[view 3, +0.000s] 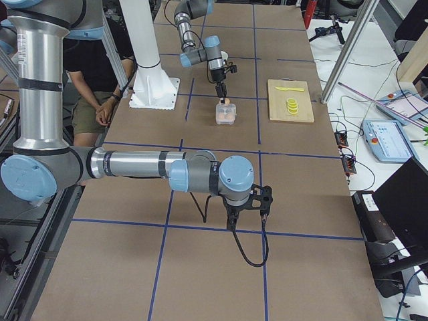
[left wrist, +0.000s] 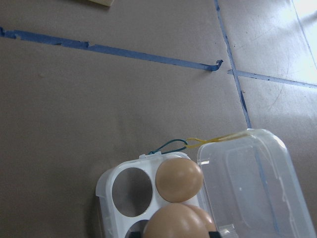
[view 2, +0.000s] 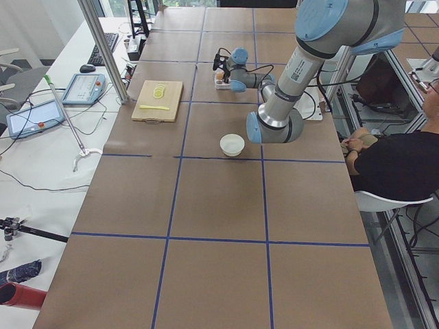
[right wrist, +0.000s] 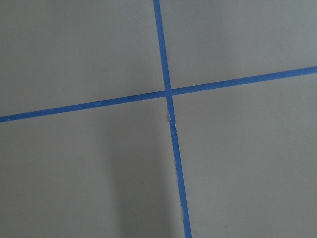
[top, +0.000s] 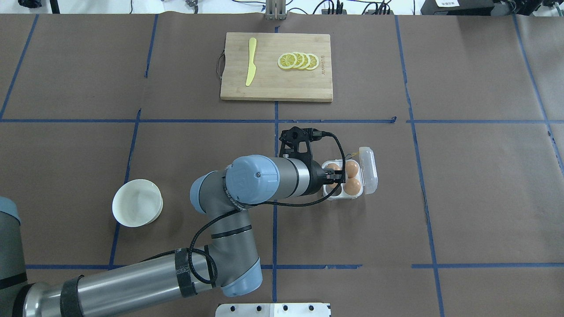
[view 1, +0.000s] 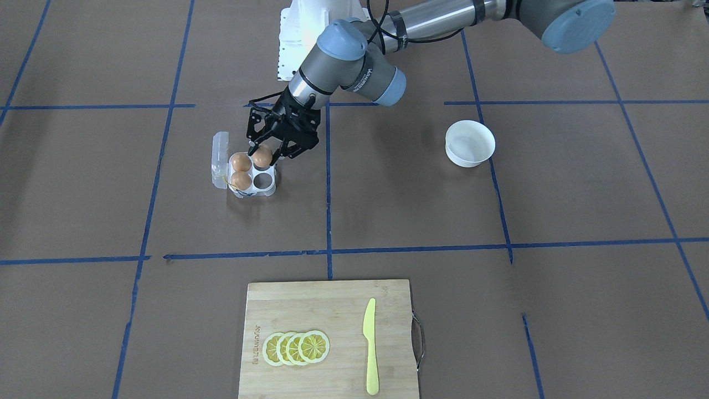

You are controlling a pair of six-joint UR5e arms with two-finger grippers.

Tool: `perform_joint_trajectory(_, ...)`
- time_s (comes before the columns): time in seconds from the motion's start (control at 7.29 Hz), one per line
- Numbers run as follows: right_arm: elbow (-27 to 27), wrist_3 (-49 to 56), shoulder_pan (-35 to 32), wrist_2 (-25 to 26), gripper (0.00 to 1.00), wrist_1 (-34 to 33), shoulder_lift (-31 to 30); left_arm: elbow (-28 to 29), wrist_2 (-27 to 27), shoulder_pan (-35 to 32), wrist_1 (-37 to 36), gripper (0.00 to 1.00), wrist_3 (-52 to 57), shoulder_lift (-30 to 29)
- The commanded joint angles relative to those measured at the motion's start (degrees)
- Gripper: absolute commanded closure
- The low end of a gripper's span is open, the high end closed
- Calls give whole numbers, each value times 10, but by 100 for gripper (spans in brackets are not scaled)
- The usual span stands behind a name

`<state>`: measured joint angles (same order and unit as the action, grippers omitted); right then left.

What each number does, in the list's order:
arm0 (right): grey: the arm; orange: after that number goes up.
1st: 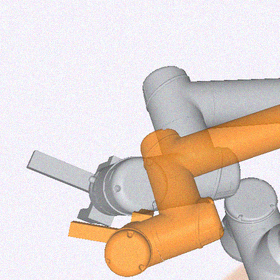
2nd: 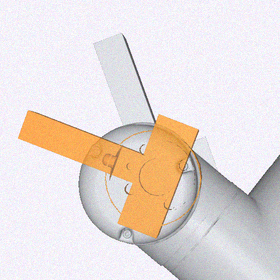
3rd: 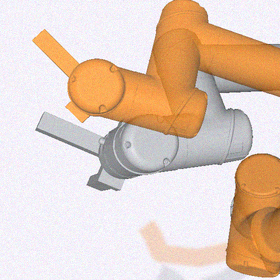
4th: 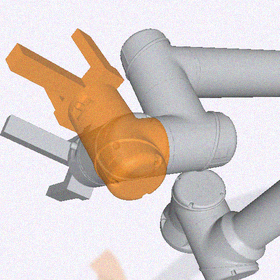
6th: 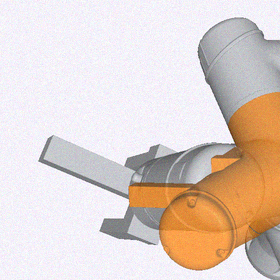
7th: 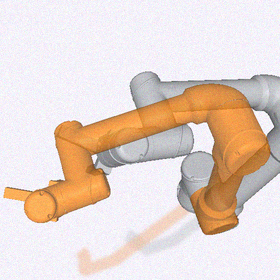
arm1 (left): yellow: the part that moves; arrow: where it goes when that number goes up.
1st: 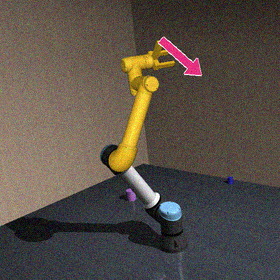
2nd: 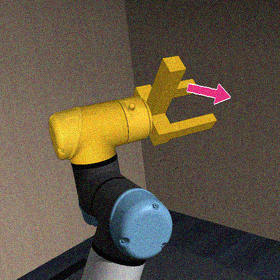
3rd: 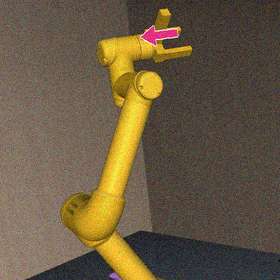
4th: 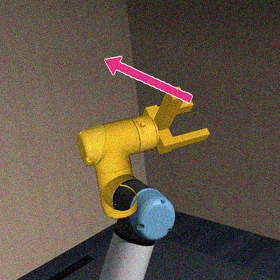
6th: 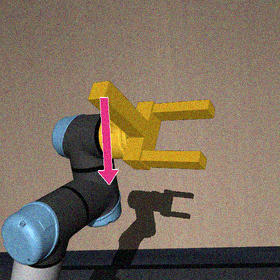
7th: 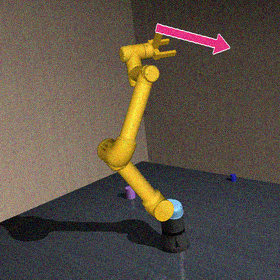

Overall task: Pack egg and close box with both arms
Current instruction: 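Lower the egg into an empty carton slot and open the left gripper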

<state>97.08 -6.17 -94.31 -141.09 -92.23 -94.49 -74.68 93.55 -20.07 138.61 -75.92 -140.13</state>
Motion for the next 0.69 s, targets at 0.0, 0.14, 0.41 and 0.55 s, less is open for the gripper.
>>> perform_joint_trajectory(0.0, -2, 0, 0, -3, 0, 0, 3, 11, -3, 0, 7, 4, -6, -11)
perform_joint_trajectory(0.14, 0, 0, 0, -4, 0, 0, 4, 7, -2, -3, 6, 0, -26, -11)
perform_joint_trajectory(0.41, 6, -26, 0, -5, 0, 1, 11, -12, 19, -21, -15, 0, -40, -7)
perform_joint_trajectory(0.55, 10, -60, 3, -9, 0, 1, 27, -49, 85, -48, -87, 0, -39, -2)
